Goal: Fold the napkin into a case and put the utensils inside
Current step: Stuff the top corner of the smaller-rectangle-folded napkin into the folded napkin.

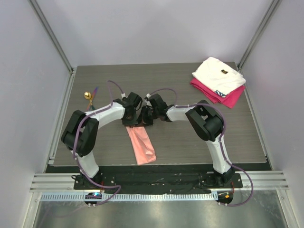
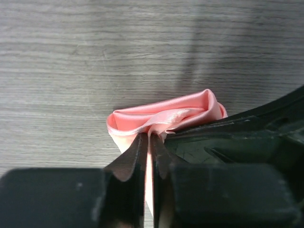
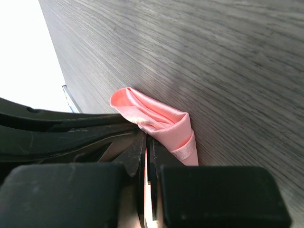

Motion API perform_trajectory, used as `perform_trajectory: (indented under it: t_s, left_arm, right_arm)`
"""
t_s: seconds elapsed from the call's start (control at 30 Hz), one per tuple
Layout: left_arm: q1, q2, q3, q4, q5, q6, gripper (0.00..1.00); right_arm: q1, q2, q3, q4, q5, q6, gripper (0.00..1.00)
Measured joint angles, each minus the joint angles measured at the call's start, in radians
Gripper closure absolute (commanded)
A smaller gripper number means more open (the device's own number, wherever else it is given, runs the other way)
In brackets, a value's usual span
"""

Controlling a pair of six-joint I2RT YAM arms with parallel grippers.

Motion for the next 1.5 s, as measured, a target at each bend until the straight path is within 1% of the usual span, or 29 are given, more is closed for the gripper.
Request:
perform_trajectory:
  t_s: [0.03, 0.1, 0.2, 0.47, 0.63, 0.8, 0.97, 1.1, 1.2, 1.27, 1.3, 1.33, 1.37, 1.43, 1.5]
  left_arm:
    - [-0.001, 0.000, 0.000, 0.002, 0.002, 0.000, 0.97]
    - [-0.001, -0.001, 0.000, 0.006, 0.006, 0.000, 1.00]
    - [-0.001, -0.017, -0.003, 0.006, 0.009, -0.002, 1.00]
    - [-0.001, -0.164, -0.039, 0.040, 0.053, -0.028, 1.00]
    - [-0.001, -0.171, -0.075, 0.059, 0.076, -0.050, 1.00]
    - [0.007, -0.186, -0.108, 0.092, 0.059, -0.063, 1.00]
    - [0.012, -0.207, -0.146, 0.146, 0.042, -0.078, 1.00]
    - [0.013, -0.223, -0.174, 0.175, 0.034, -0.089, 1.00]
    - [0.013, -0.230, -0.175, 0.179, 0.032, -0.090, 1.00]
    - [0.013, -0.231, -0.180, 0.176, 0.032, -0.090, 1.00]
    - [0.012, -0.231, -0.185, 0.176, 0.032, -0.089, 1.00]
    - [0.012, -0.231, -0.192, 0.175, 0.032, -0.090, 1.00]
    - [0.013, -0.231, -0.196, 0.175, 0.031, -0.090, 1.00]
    - [0.013, -0.231, -0.199, 0.176, 0.026, -0.090, 1.00]
    - [0.014, -0.231, -0.200, 0.175, 0.025, -0.090, 1.00]
  right_arm:
    - [0.000, 0.000, 0.000, 0.000, 0.000, 0.000, 0.97]
    - [0.000, 0.000, 0.000, 0.000, 0.000, 0.000, 0.98]
    - [0.000, 0.000, 0.000, 0.000, 0.000, 0.000, 0.98]
    - [0.007, 0.000, 0.000, 0.013, -0.012, 0.013, 0.99]
    - [0.020, -0.001, 0.000, 0.041, -0.015, 0.060, 0.99]
    - [0.018, 0.002, -0.024, 0.101, -0.003, 0.157, 0.99]
    - [0.011, 0.021, -0.107, 0.306, -0.002, 0.350, 0.99]
    - [0.013, 0.036, -0.150, 0.404, 0.008, 0.480, 0.99]
    - [0.014, 0.029, -0.190, 0.474, 0.041, 0.526, 0.99]
    - [0.014, 0.021, -0.193, 0.460, 0.072, 0.535, 0.97]
    - [0.013, 0.020, -0.183, 0.439, 0.080, 0.520, 0.94]
    - [0.013, 0.020, -0.147, 0.366, 0.083, 0.485, 0.92]
    - [0.013, 0.024, -0.117, 0.324, 0.084, 0.462, 0.89]
    - [0.017, 0.023, -0.073, 0.270, 0.088, 0.410, 0.78]
    - [0.018, 0.017, -0.070, 0.247, 0.101, 0.359, 0.74]
